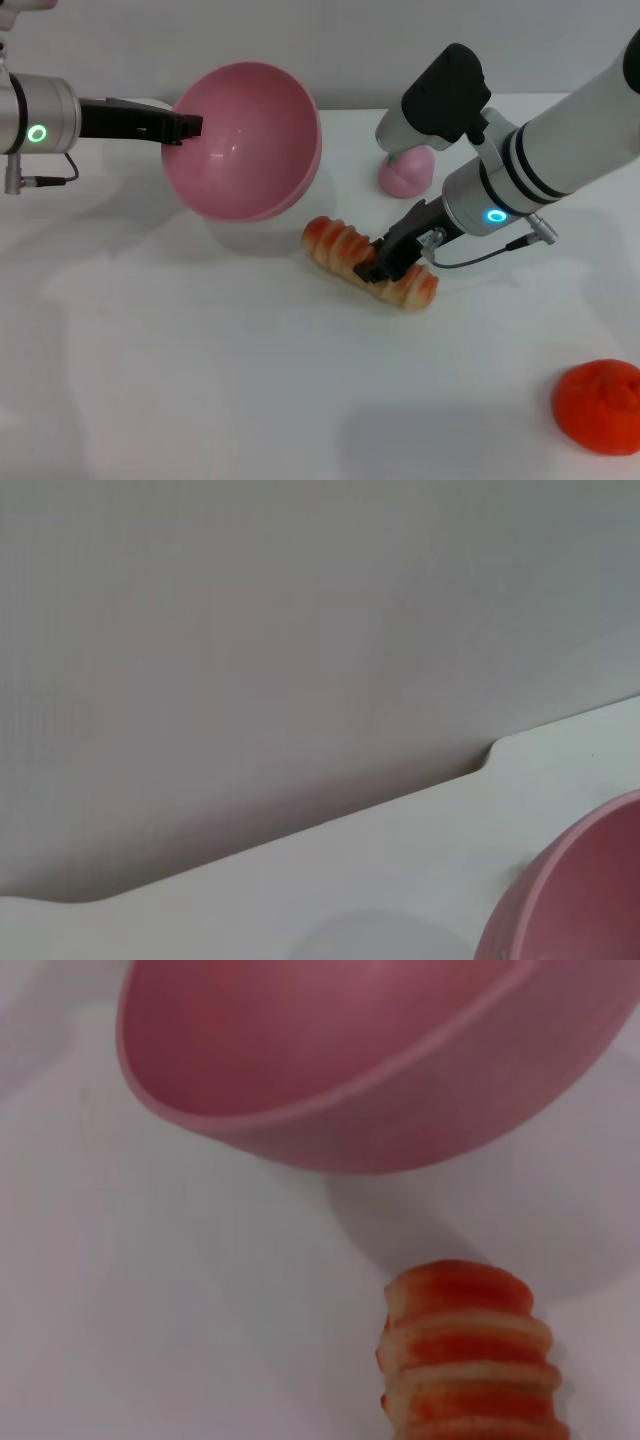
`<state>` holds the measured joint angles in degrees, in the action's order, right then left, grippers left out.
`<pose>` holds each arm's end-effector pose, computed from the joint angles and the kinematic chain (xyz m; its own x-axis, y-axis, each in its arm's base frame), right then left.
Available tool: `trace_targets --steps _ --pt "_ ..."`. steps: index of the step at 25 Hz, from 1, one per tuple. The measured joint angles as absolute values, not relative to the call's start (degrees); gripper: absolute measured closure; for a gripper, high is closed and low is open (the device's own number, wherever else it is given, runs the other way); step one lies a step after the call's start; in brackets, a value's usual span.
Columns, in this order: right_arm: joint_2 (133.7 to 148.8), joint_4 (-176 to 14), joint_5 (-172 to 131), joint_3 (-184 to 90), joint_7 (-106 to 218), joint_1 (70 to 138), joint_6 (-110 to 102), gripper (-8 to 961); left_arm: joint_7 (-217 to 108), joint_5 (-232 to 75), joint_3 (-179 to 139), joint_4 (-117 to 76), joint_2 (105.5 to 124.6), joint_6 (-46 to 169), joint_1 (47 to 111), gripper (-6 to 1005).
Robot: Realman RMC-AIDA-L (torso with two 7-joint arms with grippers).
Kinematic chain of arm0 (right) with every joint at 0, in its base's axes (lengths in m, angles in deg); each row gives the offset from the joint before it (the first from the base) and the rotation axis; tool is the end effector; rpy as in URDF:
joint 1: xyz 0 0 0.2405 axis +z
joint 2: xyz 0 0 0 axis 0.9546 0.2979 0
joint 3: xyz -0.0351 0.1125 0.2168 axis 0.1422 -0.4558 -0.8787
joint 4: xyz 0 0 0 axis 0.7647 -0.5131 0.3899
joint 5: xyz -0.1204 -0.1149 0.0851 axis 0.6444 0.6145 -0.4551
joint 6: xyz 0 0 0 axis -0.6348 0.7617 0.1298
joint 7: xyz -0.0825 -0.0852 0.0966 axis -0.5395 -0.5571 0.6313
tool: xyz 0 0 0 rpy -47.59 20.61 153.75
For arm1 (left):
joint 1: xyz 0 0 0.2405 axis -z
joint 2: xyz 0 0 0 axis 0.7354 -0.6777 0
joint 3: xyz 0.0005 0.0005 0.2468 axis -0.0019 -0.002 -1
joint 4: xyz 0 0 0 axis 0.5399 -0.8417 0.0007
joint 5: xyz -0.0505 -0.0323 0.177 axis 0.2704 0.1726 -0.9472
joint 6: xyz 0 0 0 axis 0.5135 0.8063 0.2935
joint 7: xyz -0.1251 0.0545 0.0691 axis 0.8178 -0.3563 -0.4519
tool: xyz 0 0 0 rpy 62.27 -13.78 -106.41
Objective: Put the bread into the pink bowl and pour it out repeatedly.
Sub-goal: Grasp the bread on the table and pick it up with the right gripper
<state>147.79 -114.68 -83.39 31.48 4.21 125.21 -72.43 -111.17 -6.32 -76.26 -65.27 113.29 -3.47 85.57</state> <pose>0.1670 0.3737 -0.0907 0.8442 -0.5133 0.1543 -0.4544 -0.8381 -0.3020 -0.2231 0.4118 0.0278 0.6786 0.6114 0.4071 0.7337 -0.5373 -0.4160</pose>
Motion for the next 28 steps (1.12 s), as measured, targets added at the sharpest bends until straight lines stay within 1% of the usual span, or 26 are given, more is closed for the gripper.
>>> trace_targets --steps 7,11,23,28 --pt "147.79 -114.71 -83.49 31.46 4.20 125.15 -72.44 622 -111.57 -6.32 -76.10 -65.27 113.47 -3.47 85.57 950" --pt "147.78 -115.29 -83.62 31.45 4.21 124.70 -72.63 655 -111.69 -6.31 -76.04 -65.27 113.54 -3.46 85.57 950" --pt "147.70 -119.83 -83.77 31.45 4.77 120.89 -73.04 755 -111.73 -6.32 -75.82 -65.26 113.53 -2.94 85.70 950" --pt "147.70 -122.27 -83.75 31.45 5.00 118.95 -72.55 754 -111.73 -6.31 -75.82 -65.20 113.47 -2.93 85.88 950"
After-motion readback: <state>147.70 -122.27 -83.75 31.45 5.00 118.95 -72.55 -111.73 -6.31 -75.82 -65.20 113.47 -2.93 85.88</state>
